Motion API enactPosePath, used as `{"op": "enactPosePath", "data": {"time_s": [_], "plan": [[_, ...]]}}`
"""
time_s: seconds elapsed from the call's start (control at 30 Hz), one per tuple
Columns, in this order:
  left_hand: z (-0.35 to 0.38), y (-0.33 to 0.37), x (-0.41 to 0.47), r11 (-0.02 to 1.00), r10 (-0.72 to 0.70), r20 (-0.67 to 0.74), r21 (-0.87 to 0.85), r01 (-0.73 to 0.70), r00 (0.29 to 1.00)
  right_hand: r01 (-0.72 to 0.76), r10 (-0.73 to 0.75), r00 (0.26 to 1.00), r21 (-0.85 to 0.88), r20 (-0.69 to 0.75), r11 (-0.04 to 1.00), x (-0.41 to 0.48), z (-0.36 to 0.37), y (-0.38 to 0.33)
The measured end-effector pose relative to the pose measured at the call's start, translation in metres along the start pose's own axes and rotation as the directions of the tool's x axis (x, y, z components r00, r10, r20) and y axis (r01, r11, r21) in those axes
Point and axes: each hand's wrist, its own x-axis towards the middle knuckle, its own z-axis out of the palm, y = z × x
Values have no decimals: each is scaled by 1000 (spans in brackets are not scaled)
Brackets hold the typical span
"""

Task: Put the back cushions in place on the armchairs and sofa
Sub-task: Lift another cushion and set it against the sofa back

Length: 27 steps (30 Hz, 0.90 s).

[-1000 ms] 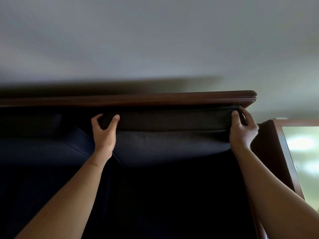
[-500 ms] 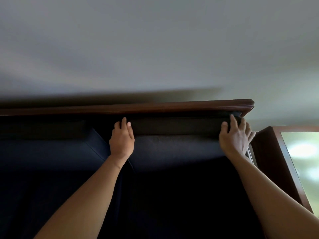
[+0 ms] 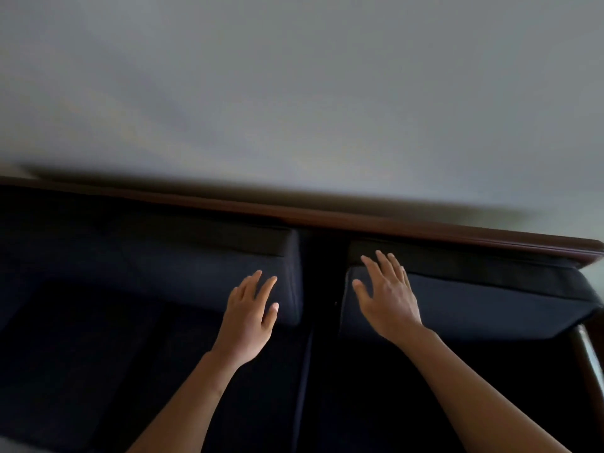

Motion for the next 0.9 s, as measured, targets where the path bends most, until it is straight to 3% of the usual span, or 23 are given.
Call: {"op": "enactPosePath", "data": {"time_s": [0.13,0.27,0.43,0.7,0.9], "plan": [[-49,-101,1,999,-42,-2,27,42,999,59,-56,997,-45,56,997,20,45,-92],[-91,-197,25,995,-98,8,-15,98,995,37,-23,996,-155,91,987,50,85,-164],[-124,-288,69,930,-324,-68,-205,304,944,-32,69,991,-309,111,951,89,124,-211],[-131,-342,134,873,-467,-157,-238,426,870,-53,100,992,-452,80,890,116,153,-221],[-127,-359,152,727,-572,-107,-526,441,813,-9,59,995,-514,81,858,138,144,-222]]}}
